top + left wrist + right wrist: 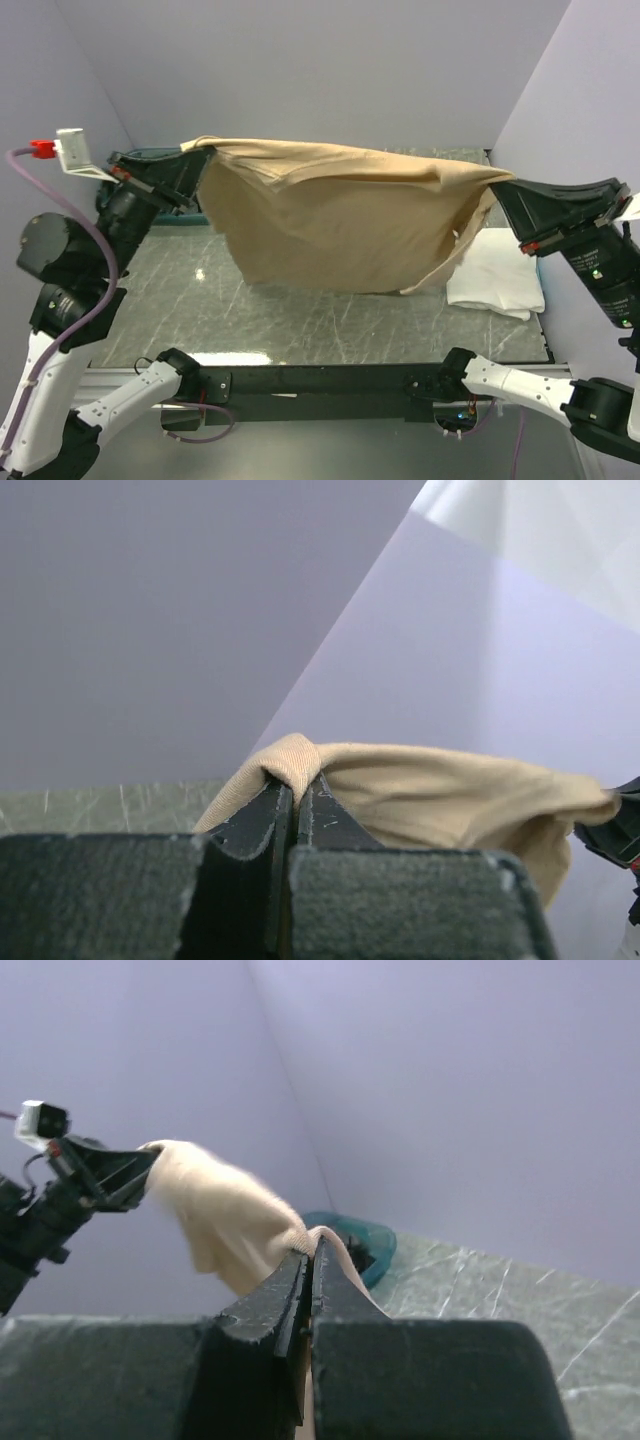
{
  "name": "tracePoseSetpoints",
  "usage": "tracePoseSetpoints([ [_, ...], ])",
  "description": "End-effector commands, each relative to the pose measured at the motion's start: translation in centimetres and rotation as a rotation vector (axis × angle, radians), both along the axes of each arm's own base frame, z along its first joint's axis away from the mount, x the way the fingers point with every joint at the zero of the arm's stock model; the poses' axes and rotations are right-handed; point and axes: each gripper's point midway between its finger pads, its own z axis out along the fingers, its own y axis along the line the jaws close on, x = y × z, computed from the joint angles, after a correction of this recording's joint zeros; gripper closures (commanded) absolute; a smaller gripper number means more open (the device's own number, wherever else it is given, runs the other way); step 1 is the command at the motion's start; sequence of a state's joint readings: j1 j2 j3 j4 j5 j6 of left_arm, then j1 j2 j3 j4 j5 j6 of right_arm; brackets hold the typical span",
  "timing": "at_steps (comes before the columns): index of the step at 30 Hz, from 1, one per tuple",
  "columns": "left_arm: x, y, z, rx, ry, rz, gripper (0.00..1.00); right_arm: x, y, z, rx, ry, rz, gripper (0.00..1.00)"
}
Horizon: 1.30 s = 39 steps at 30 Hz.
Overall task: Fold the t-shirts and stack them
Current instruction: Flatten the tshirt out
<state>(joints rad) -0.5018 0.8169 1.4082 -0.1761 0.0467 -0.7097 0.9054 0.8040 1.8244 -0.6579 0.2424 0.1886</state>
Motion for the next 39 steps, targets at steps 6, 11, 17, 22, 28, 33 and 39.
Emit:
tracePoseSetpoints([
  [6, 5.5, 1.5, 1.7, 0.019, 0.018, 0.228, 0.99, 7.1, 0.5, 0.6, -0.181, 0.015, -0.325, 1.0],
  [11, 13.8, 0.9, -0.8, 0.084, 0.125, 0.401, 0.99, 13.0, -0.9, 0.5, -0.245, -0.007, -0.533, 1.0],
  [17, 23.6, 1.0, 0.8, 0.097, 0.129, 0.366, 0.99, 22.6, -2.3, 1.1, -0.283, -0.033, -0.621, 1.0],
  [22, 24.4, 0.4, 7.0, 0.021, -0.017, 0.166, 0.99, 21.9, -3.4, 8.3, -0.247, -0.185, -0.648, 1.0],
  [28, 23.3, -1.3, 7.1, 0.02, -0.06, 0.032, 0.99, 20.4, -2.7, 7.0, -0.284, -0.203, -0.587, 1.0],
  [33, 23.0, -0.8, -4.1, 0.087, 0.144, 0.063, 0.99, 19.8, -1.7, -1.5, -0.412, -0.029, -0.488, 1.0],
  [39, 18.7, 0.9, -25.5, 0.146, 0.582, 0.132, 0.99, 17.2, 2.0, -21.7, -0.561, 0.352, -0.343, 1.0],
])
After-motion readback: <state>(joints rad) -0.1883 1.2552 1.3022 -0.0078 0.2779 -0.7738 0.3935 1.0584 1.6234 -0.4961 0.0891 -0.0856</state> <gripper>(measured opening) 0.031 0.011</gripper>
